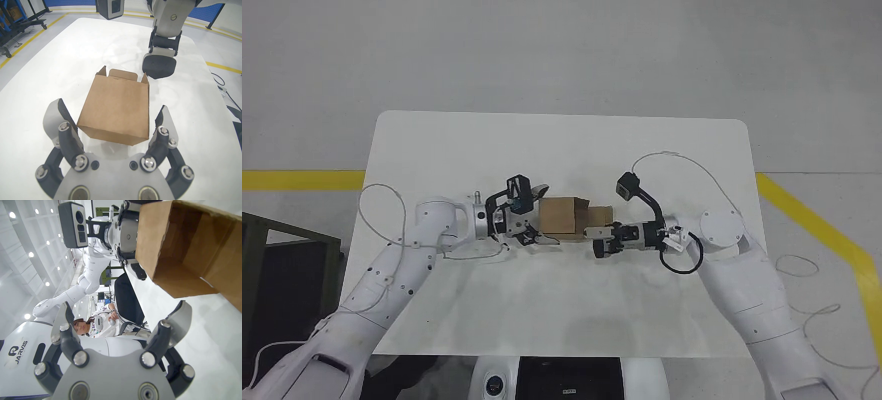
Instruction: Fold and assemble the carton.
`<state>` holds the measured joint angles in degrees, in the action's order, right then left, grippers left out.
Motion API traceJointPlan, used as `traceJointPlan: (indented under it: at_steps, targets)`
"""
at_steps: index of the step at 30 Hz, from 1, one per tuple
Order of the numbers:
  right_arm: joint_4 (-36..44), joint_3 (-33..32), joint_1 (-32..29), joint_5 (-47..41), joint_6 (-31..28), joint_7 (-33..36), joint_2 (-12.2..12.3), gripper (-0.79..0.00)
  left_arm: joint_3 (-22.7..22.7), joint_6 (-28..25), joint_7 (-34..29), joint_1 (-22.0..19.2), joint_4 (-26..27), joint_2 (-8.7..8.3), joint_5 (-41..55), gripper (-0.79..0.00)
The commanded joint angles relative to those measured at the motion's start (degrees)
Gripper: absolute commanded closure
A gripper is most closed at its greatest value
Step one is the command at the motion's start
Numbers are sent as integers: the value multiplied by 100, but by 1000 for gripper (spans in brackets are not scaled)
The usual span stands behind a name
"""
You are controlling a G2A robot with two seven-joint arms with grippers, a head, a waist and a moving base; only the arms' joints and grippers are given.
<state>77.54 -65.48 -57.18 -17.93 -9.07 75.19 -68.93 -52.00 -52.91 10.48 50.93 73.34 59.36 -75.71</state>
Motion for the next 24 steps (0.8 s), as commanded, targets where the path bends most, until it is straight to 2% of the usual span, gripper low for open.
traceJointPlan:
  at_steps: [1, 6, 12, 24]
  targets:
    - [-1, 5, -12, -16, -10, -17, 8, -785, 22, -6, -20, -21, -21, 16, 13, -785]
    - [-92, 77, 5, -84, -102, -86, 7, -785, 72, -37, -56, -77, -84, 55, 46, -785]
    - [-401, 242, 171, -178, -477, -85, -28, -785, 128, -83, -83, -115, -126, 97, 78, -785]
    - [-1399, 771, 752, -840, -1258, 217, -225, -785, 232, -217, -63, -147, -165, 163, 39, -785]
